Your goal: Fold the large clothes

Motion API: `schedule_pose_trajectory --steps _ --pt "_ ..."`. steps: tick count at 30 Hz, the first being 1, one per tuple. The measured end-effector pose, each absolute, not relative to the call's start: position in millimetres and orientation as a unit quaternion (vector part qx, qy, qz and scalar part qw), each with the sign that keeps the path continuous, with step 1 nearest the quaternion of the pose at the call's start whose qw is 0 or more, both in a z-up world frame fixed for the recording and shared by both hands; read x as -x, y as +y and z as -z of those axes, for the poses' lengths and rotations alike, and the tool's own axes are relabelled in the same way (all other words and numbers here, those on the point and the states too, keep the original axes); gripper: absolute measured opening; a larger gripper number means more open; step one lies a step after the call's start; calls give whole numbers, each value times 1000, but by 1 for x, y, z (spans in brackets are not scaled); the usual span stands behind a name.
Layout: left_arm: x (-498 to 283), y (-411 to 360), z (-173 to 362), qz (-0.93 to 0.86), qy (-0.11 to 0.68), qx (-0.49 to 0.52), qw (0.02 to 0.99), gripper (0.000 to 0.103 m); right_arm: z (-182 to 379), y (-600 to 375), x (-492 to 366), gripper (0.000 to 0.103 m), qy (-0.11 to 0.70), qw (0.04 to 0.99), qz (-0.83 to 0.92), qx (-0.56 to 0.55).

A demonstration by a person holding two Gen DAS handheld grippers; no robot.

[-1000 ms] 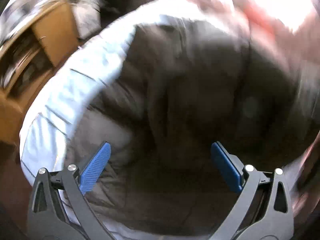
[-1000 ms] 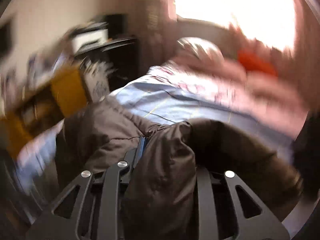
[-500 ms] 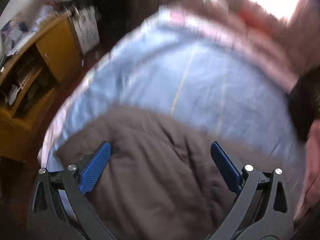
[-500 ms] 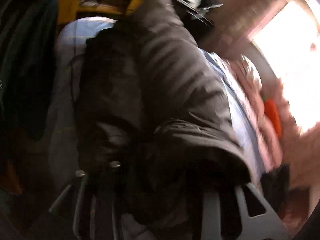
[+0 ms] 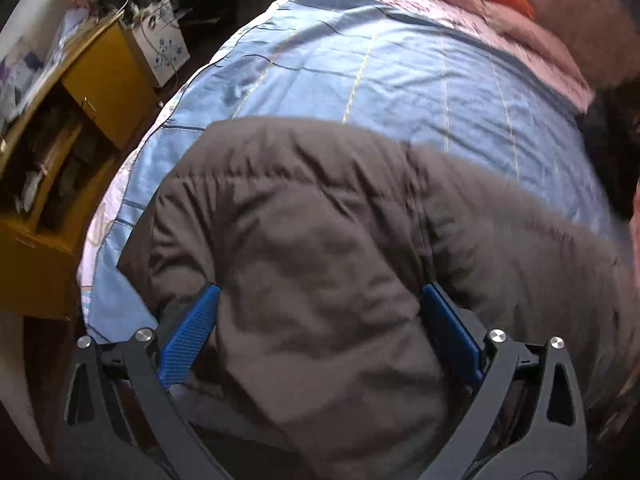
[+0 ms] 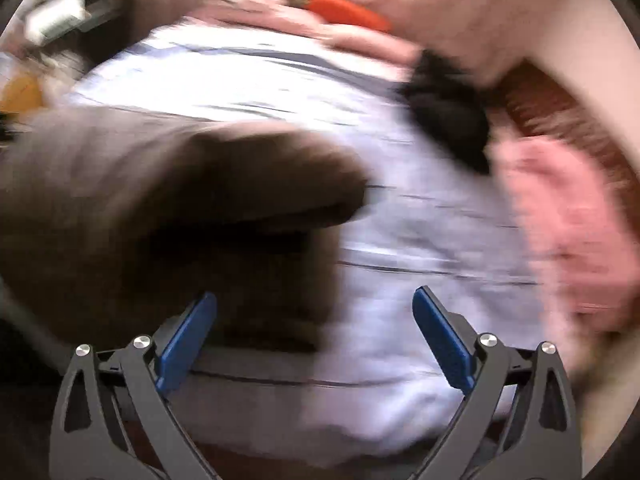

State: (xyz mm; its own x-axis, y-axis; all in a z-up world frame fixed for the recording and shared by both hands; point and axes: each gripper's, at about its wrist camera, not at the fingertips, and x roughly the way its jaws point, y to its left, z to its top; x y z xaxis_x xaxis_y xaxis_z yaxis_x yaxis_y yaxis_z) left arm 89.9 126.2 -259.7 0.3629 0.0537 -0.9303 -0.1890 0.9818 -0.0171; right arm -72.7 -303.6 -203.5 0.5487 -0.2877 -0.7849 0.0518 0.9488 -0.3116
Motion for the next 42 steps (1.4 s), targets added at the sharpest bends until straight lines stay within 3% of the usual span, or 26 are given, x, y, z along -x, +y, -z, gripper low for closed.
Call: schedule_pose_trajectory --steps 2,5,7,9,10,17,19,28,32,38,42 --pt "-75 120 259 -69 551 45 830 101 189 -312 79 98 433 891 120 67" --pt "-43 108 243 -37 501 38 864 101 164 -310 91 93 383 922 -15 -61" --pt "-25 98 234 -3 471 34 881 101 159 -281 85 72 379 918 -100 -70" --pt "-11 87 235 29 461 28 887 101 165 -258 72 30 399 904 -140 -59" --pt "-8 83 241 34 468 23 883 101 173 -243 62 27 415 894 -159 -51" --pt "-12 78 296 6 549 6 836 101 248 -215 28 26 503 857 -113 1" --pt "-14 76 309 6 569 9 822 101 270 -231 21 20 520 849 -94 -9" --pt "-23 52 330 -22 573 -34 819 101 315 -243 7 19 517 854 -56 -4" --pt "-6 55 308 -19 523 -18 852 95 304 -246 19 22 494 868 -42 -8" --pt "41 62 258 31 395 24 918 93 240 -250 76 33 410 907 -77 -52" --pt "33 60 276 24 430 -8 903 67 250 -232 89 33 420 899 -112 -48"
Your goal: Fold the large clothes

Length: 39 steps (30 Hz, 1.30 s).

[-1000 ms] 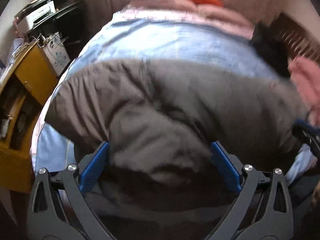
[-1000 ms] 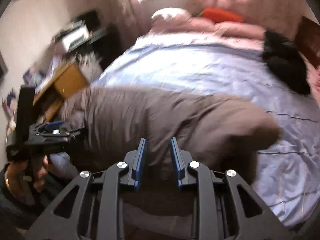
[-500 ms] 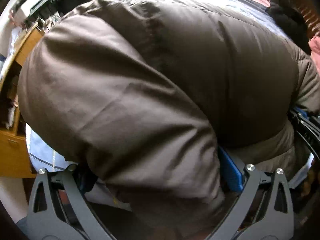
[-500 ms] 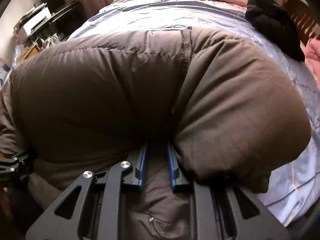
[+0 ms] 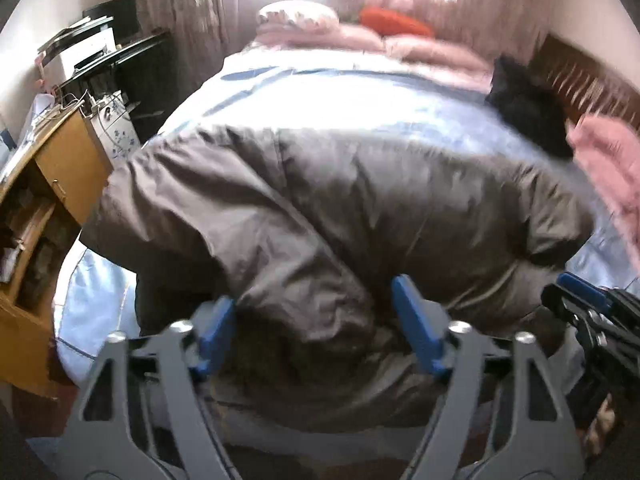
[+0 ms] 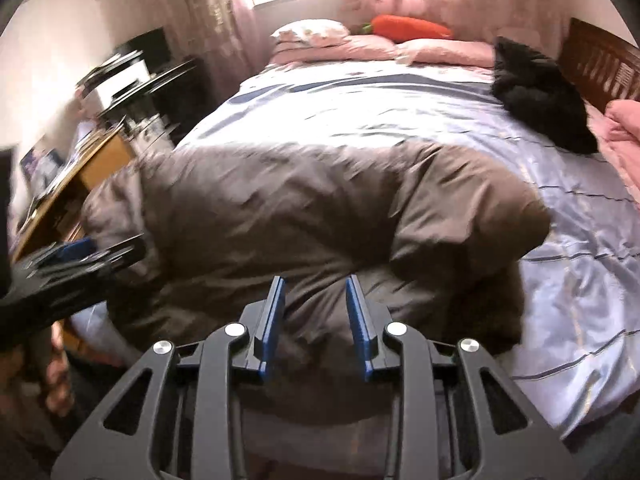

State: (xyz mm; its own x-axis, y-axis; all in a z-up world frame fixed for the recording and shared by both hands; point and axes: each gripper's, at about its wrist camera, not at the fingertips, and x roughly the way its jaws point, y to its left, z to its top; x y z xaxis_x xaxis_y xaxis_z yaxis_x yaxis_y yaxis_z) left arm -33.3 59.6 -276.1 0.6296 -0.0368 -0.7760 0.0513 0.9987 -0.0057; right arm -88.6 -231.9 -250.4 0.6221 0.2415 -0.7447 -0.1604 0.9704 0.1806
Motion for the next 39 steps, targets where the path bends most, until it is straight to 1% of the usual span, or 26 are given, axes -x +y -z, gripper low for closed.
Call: schedule_pose_trajectory --steps 1,2,5,10,12,13,16,17,18,19,20,21,22,23,24,26,28,31,33,34,35,37,39 --pt "27 60 286 19 450 -11 893 63 256 -227 88 33 429 895 -111 -42" --pt "21 56 293 16 462 -9 887 63 266 -224 86 33 441 890 -109 -39" --pt "10 59 303 12 486 7 874 64 293 -214 73 33 465 879 -101 -20" --pt "-1 46 318 -8 506 -45 862 68 311 -199 64 34 471 876 -97 12" --pt "2 37 316 -11 505 -53 862 68 314 -193 68 34 475 875 -98 20" --pt "4 36 314 -11 500 -50 864 65 314 -192 67 34 475 874 -100 21" --pt "19 34 292 5 462 -29 886 62 310 -198 72 35 470 876 -107 -1" --pt "29 35 276 13 425 -24 905 64 307 -203 75 40 465 878 -112 -22" --pt "36 35 264 17 394 -20 919 67 303 -209 78 48 458 879 -122 -48" --pt "43 36 251 21 364 -13 931 78 298 -213 80 51 451 881 -128 -62" --pt "51 38 236 23 328 -3 944 83 289 -216 81 54 438 887 -128 -69" --pt "53 40 225 25 303 7 953 90 273 -217 84 59 414 900 -123 -63" --pt "52 41 213 30 288 14 957 95 261 -216 85 63 395 909 -123 -55" --pt "46 41 201 41 281 16 959 96 246 -216 85 75 373 918 -124 -44" --pt "36 38 192 43 285 10 957 97 231 -216 79 81 358 925 -121 -30" --pt "2 40 184 12 318 -13 948 97 219 -219 60 82 364 925 -108 -13" --pt "-25 52 193 -17 357 -8 934 97 218 -232 30 82 382 921 -76 -9" --pt "-45 87 233 -69 418 40 905 95 234 -268 -2 81 414 908 -16 -59" --pt "-56 112 276 -104 486 75 865 94 256 -296 -15 76 438 893 17 -99" --pt "-61 119 294 -100 511 96 848 96 267 -305 -18 72 452 886 27 -104" --pt "-62 121 299 -98 516 104 845 97 280 -312 -21 68 466 878 34 -109" --pt "-68 115 300 -103 521 82 843 99 311 -327 -26 68 485 860 10 -157" --pt "-69 106 305 -110 528 66 839 101 324 -331 -26 67 491 853 6 -178"
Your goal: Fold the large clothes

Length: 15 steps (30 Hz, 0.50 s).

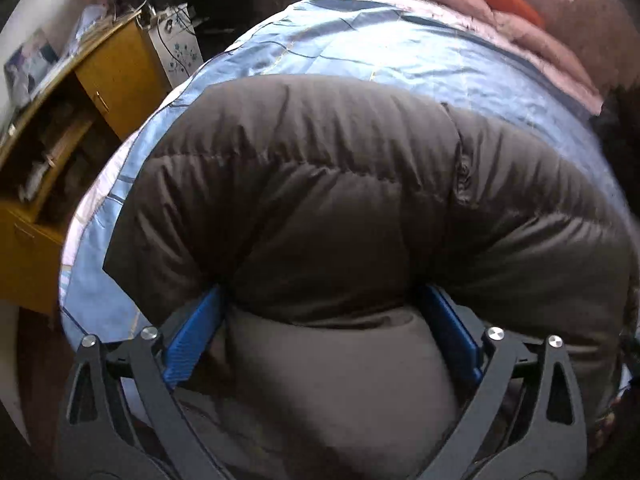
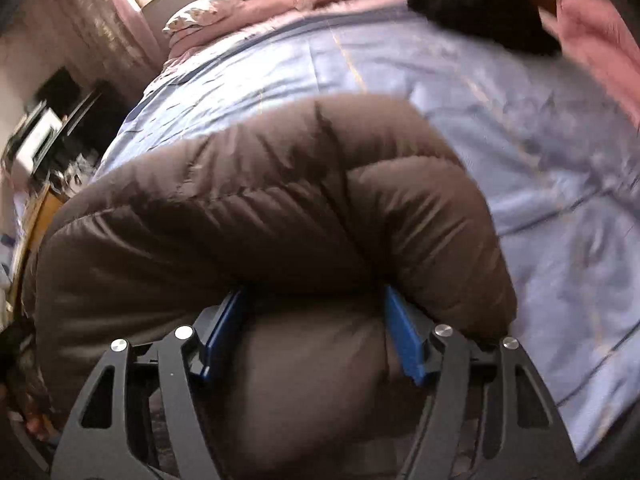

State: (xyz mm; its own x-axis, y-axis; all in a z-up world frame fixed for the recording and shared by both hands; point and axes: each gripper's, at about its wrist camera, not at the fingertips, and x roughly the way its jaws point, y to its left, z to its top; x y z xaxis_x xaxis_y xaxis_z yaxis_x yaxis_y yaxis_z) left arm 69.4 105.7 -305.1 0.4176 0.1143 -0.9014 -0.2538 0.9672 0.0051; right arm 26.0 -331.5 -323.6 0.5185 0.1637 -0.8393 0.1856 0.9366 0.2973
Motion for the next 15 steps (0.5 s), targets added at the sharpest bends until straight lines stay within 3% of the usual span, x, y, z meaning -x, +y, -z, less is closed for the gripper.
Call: schedule_pose_trajectory --steps 5,7,8,12,15 --pt "-81 113 311 -120 541 83 828 101 333 -320 -29 67 499 854 4 -145" --pt "-69 119 305 -120 521 102 839 84 320 -328 -15 65 490 857 24 -161" --pt "-56 120 292 -117 502 108 850 82 308 -332 -5 65 479 861 30 -166" --pt "-16 103 265 -82 449 84 886 82 266 -317 28 65 455 874 -1 -170" --pt "-8 83 281 -79 473 35 877 83 257 -281 44 65 460 881 -32 -103"
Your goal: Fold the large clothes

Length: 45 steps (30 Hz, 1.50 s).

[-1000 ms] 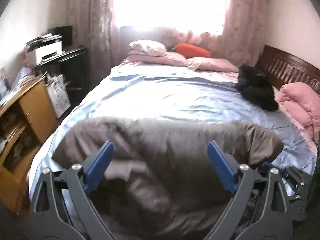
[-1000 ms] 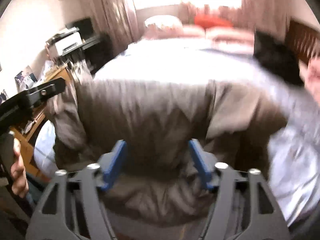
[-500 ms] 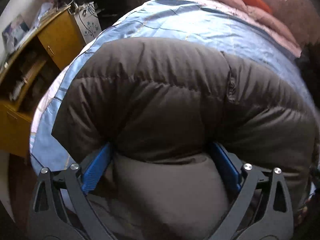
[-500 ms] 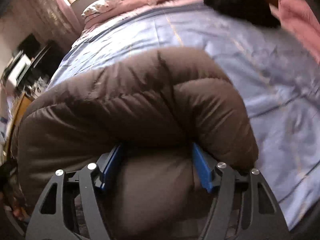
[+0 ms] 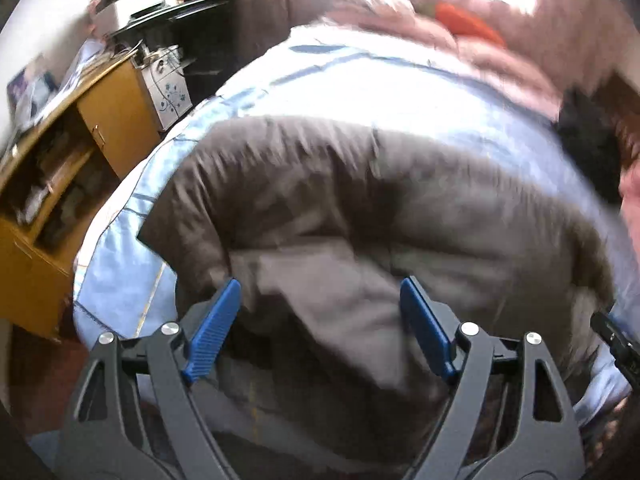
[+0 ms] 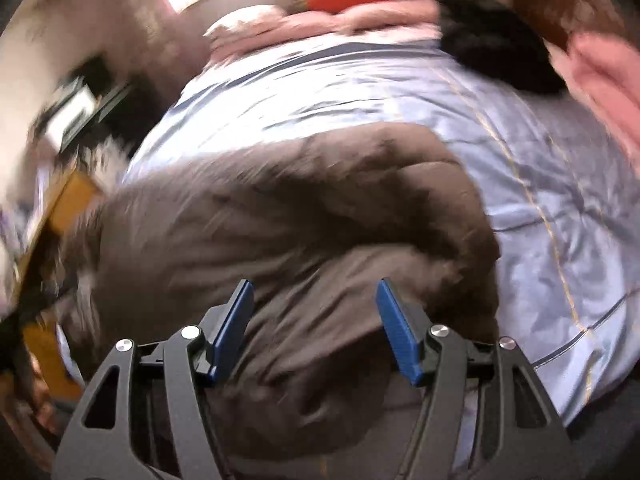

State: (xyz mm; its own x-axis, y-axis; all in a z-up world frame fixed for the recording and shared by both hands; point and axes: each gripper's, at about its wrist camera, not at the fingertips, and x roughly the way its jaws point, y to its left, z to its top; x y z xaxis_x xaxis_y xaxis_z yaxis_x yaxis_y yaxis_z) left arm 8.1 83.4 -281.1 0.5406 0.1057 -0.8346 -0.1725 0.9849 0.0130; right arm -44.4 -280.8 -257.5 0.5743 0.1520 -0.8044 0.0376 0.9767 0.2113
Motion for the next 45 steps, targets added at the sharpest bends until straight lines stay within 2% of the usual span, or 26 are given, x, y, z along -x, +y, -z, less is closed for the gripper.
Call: schedule_pose_trajectory --steps 2,4,5,6,9,12,14,15,17,23,28,34,39,42,45 --pt "-11 77 305 -92 508 15 856 86 277 -262 44 65 482 874 -23 -51" --pt "-17 83 327 -100 541 33 834 97 304 -259 35 73 503 863 -22 -48" --pt "-22 90 332 -103 553 55 825 100 316 -263 31 80 507 859 -20 -63" --pt "-24 95 335 -104 559 69 820 101 321 -269 27 86 508 857 -19 -77" --pt "-27 92 339 -112 563 61 817 101 327 -280 21 91 515 851 -25 -102" --pt "-26 74 334 -128 541 -3 831 101 328 -276 24 91 508 857 -20 -88" --pt "-21 69 327 -121 523 -9 844 89 323 -274 30 91 500 862 -17 -87" --pt "-16 66 320 -114 512 -7 851 83 319 -273 35 86 495 864 -15 -92" --pt "-4 62 302 -104 478 -3 872 83 303 -270 46 83 475 876 -8 -87" --pt "10 46 268 -45 400 14 915 84 249 -240 66 83 354 933 -53 -25" --pt "-3 40 282 -27 433 7 901 84 301 -228 46 84 447 889 -90 -45" --pt "-4 35 280 -25 432 19 901 86 302 -232 42 86 450 886 -93 -65" --pt "3 30 272 -3 410 28 912 92 280 -233 48 86 400 905 -118 -87" --pt "-3 19 285 -2 433 2 901 93 298 -225 38 87 439 889 -115 -66" --pt "-7 13 301 -14 450 -17 893 96 307 -220 38 90 442 889 -109 -49"
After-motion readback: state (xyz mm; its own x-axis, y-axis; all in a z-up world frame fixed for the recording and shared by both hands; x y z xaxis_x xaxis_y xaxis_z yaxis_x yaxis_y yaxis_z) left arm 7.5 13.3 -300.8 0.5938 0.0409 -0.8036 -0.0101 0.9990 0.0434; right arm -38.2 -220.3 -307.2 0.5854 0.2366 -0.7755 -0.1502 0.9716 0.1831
